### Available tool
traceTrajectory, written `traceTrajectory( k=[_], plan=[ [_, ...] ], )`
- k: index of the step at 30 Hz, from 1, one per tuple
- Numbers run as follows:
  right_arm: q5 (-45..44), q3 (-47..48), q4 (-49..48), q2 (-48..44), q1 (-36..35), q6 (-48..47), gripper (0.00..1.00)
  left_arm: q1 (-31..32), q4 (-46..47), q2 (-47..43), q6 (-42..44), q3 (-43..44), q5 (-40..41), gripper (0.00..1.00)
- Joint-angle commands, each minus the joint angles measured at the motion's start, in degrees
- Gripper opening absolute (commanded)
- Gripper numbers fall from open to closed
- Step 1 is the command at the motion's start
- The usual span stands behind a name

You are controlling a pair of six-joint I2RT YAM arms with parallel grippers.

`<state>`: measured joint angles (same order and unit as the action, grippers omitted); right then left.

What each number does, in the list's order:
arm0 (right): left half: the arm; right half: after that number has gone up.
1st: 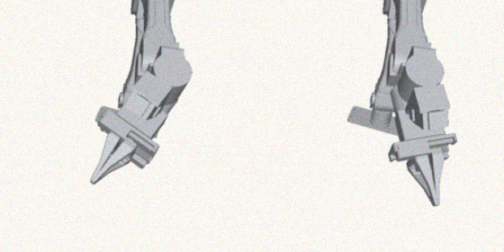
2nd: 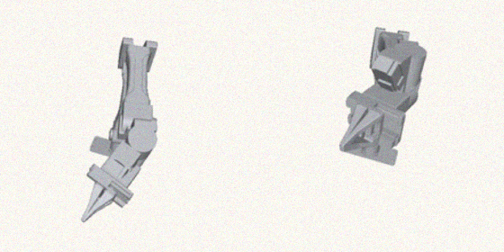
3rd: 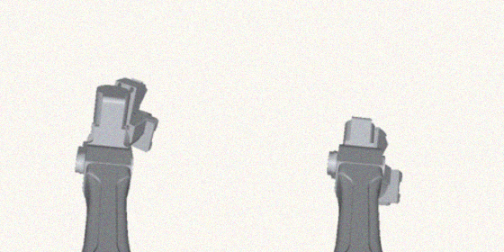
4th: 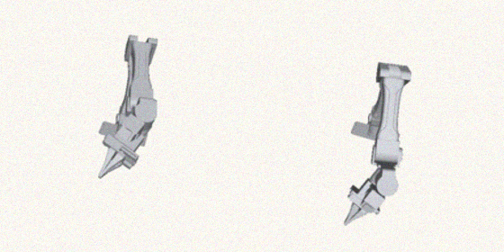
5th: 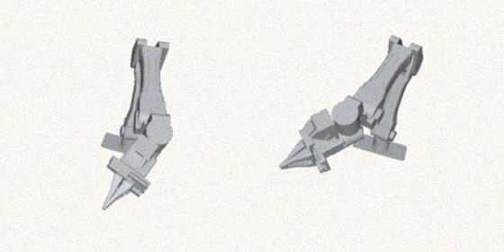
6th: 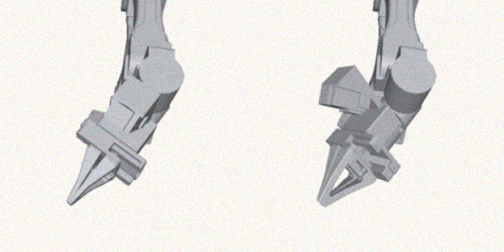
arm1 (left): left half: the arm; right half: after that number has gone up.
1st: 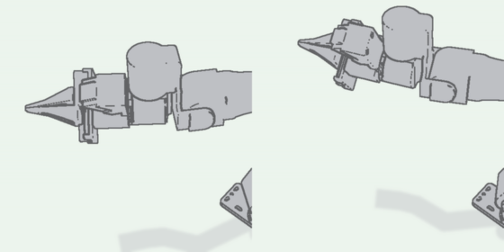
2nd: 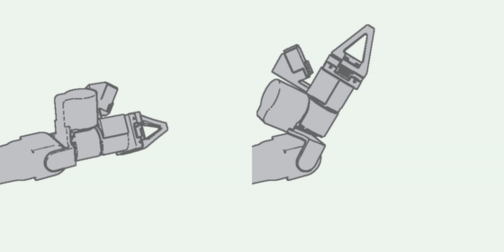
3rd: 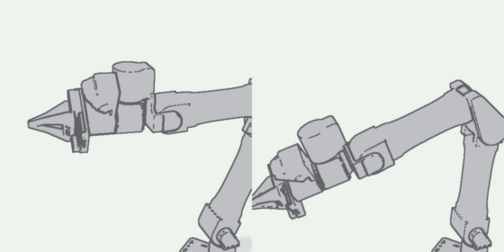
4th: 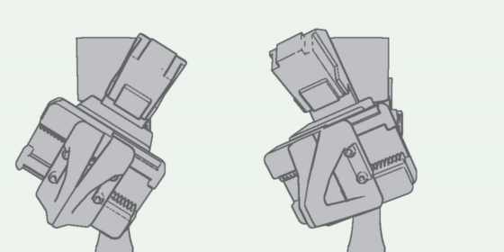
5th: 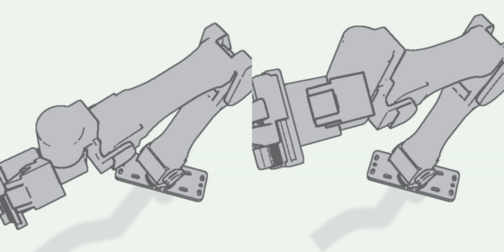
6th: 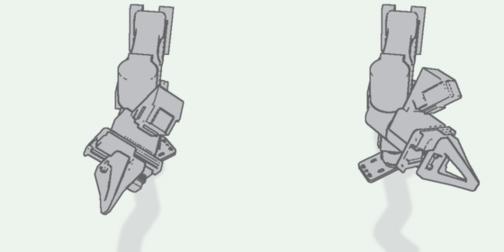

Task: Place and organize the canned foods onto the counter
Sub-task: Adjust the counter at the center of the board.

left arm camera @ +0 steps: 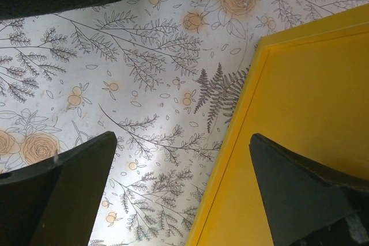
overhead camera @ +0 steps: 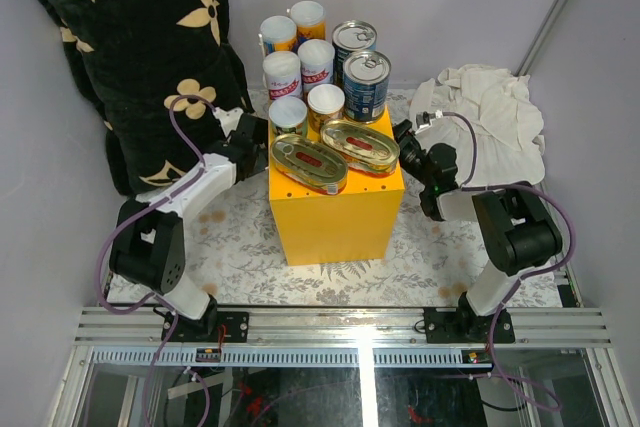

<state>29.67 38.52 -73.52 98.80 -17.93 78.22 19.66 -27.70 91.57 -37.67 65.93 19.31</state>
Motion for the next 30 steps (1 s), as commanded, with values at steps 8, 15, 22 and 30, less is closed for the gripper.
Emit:
traceTrajectory(
  k=[8, 15, 22, 30],
  plan=[
    [6.00, 4.43, -0.60, -5.10, 4.34, 0.68, 0.87, 0.02, 10.89, -8.61, -2.61, -2.25, -7.75, 1.00],
    [8.37, 4.46, -1.19, -7.34, 11.58, 2.78, 0.89, -1.41, 11.34, -13.42, -2.49, -3.40, -6.81, 1.00],
    [9.57, 3.38, -1.00, -11.48, 18.72, 3.51, 0.95, -2.96, 8.72, -16.40, -0.83, -1.80, -5.93, 1.00],
    [9.57, 5.73, 5.59, -21.63, 23.96, -0.69, 1.00, -4.64, 5.48, -20.76, 0.93, -1.19, -5.90, 1.00]
  ],
)
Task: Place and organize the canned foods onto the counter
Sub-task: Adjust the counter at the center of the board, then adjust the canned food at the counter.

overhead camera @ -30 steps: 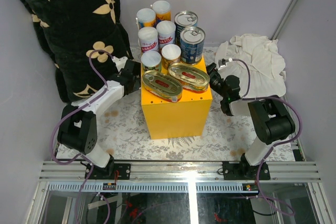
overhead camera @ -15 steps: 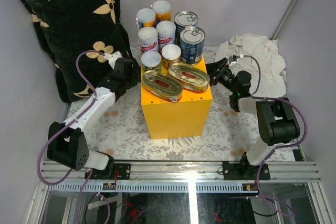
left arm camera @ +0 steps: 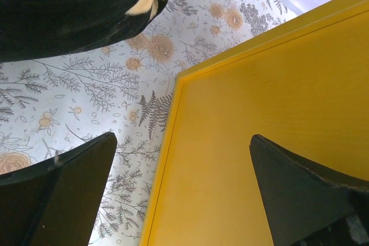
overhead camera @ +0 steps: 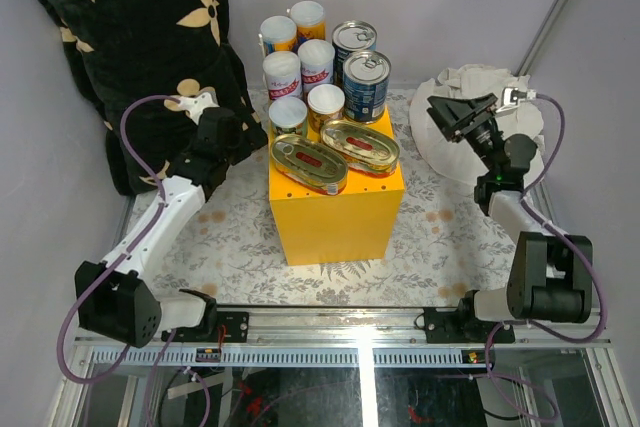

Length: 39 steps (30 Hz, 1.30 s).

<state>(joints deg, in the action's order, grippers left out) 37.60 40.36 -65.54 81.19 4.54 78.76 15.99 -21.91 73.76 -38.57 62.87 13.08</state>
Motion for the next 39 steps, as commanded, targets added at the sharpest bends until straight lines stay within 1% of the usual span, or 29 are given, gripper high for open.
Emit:
traceTrajectory(
  k=[1, 5, 9, 11, 13, 15, 16, 18, 23, 29, 35, 39],
  plan=[
    [1.52, 4.72, -1.94, -4.62, 1.62, -2.02, 1.00, -1.34, -0.59, -3.53, 2.09, 1.95, -0.07, 1.00],
    [2.82, 10.73, 8.63, -7.49, 1.69, -7.79, 0.99, -2.37, -2.18, -5.54, 3.30, 3.21, -1.65, 1.00],
    [-0.95, 17.29, 25.18, -10.42, 1.05, -17.07, 0.96, -3.12, -3.33, -6.34, 4.21, 4.21, -3.41, 1.00],
    [-6.93, 20.31, 36.08, -11.79, -1.20, -24.36, 0.95, -3.24, -3.64, -6.33, 4.58, 4.53, -4.75, 1.00],
    [-17.35, 23.75, 47.79, -13.60, -7.31, -34.17, 0.94, -3.27, -3.75, -6.37, 5.03, 4.66, -6.09, 1.00],
    [-27.47, 25.78, 54.25, -14.69, -12.55, -40.99, 0.93, -3.24, -3.75, -6.72, 5.56, 4.71, -7.50, 1.00],
    [-30.99, 25.83, 55.37, -15.05, -14.22, -42.49, 0.92, -3.24, -3.78, -6.91, 5.67, 4.73, -7.88, 1.00],
    [-35.04, 25.47, 55.70, -15.35, -16.04, -44.34, 0.91, -3.22, -4.10, -7.57, 5.91, 4.42, -7.86, 1.00],
    [-40.66, 27.73, 57.94, -14.04, -19.92, -50.35, 0.90, -3.24, -6.01, -9.33, 7.28, 4.41, -6.44, 1.00],
    [-41.06, 30.62, 58.62, -12.15, -22.50, -55.34, 0.90, -3.24, -7.22, -9.94, 8.23, 4.25, -6.02, 1.00],
    [-46.74, 31.44, 59.52, -12.27, -27.57, -60.88, 0.90, -3.24, -7.60, -10.22, 8.85, 4.11, -5.85, 1.00],
    [-48.45, 31.64, 59.55, -12.07, -29.55, -62.69, 0.91, -3.24, -7.70, -10.07, 8.95, 4.10, -5.84, 1.00]
  ],
)
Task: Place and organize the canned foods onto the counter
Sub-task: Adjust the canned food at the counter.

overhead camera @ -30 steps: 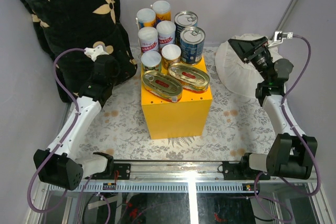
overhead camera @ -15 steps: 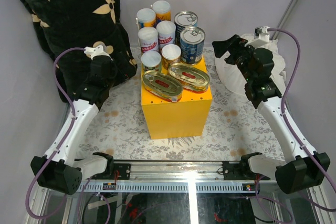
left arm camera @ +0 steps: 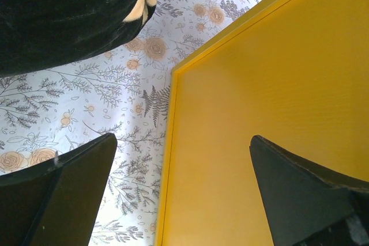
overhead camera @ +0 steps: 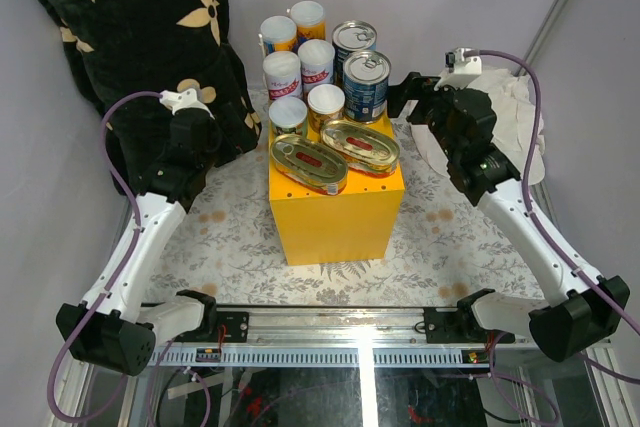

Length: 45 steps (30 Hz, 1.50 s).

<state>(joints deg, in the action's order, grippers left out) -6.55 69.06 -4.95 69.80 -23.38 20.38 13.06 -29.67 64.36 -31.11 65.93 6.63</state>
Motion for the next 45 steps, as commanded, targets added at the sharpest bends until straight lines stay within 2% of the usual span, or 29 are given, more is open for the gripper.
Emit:
traceTrajectory(
  k=[1, 17, 40, 45],
  plan=[
    [-4.53, 2.94, -1.09, -0.52, -2.04, -4.57, 0.91, -0.31, 0.05, -0.60, 1.57, 1.10, 0.54, 1.00],
    [-6.46, 3.74, -1.47, 0.60, -5.68, -6.58, 0.91, -0.29, -0.12, 0.05, 1.63, 0.86, 0.06, 1.00],
    [-6.15, 4.47, -0.69, 0.43, -5.97, -6.48, 0.91, -0.32, -0.21, -0.23, 1.58, 1.17, -0.15, 1.00],
    [-5.96, 4.22, -0.30, -0.35, -6.00, -5.94, 0.93, -0.32, -0.67, 0.71, 1.74, 3.67, -0.04, 1.00]
  ],
)
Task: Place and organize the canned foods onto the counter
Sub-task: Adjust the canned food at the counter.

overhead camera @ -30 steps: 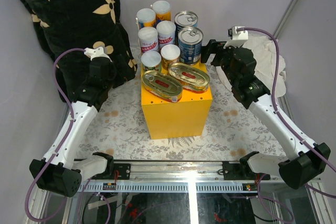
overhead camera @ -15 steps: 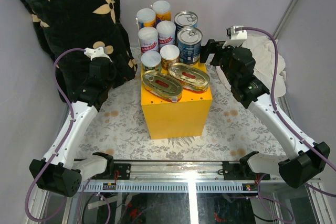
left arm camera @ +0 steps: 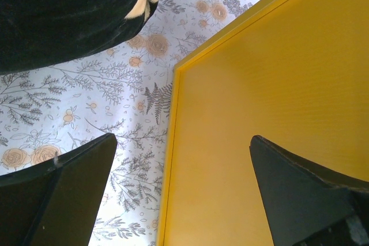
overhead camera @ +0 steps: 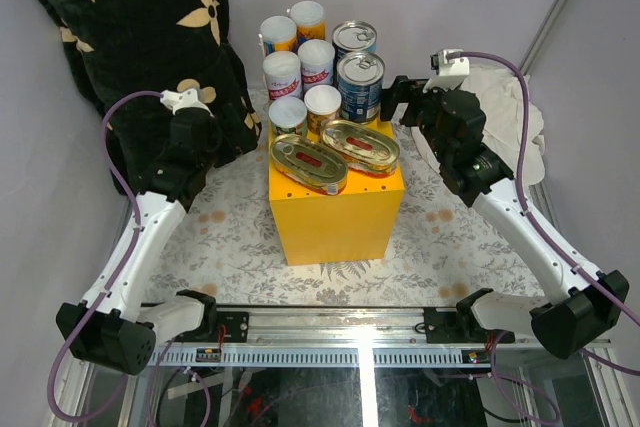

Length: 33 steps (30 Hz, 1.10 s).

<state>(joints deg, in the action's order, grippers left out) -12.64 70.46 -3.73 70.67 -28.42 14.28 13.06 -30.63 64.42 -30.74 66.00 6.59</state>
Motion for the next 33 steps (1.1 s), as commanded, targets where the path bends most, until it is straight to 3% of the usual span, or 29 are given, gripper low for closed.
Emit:
traceTrajectory(
  k=[1, 6, 11, 24, 33],
  plan=[
    [-0.11, 2.53, -1.54, -1.69, -1.01, 0.64, 0.94, -0.32, -0.22, 1.16, 1.83, 5.01, 0.62, 1.00],
    [-5.14, 0.18, -2.14, -4.98, -0.86, 2.74, 1.00, -0.36, -3.44, 3.08, 3.14, 12.52, 9.19, 1.00],
    [-7.86, 4.60, 1.53, -4.63, -0.93, 2.09, 1.00, -4.31, 1.11, 2.63, 3.68, 13.21, 6.31, 1.00],
    [-5.71, 2.42, 3.63, -8.83, -0.85, 3.93, 1.00, -5.04, 10.90, 6.21, 5.82, 15.73, 12.19, 1.00],
    [-0.48, 2.20, 5.78, -9.44, -0.88, 7.21, 1.00, -5.63, 19.64, 9.40, 12.94, 17.51, 6.82, 1.00]
  ],
)
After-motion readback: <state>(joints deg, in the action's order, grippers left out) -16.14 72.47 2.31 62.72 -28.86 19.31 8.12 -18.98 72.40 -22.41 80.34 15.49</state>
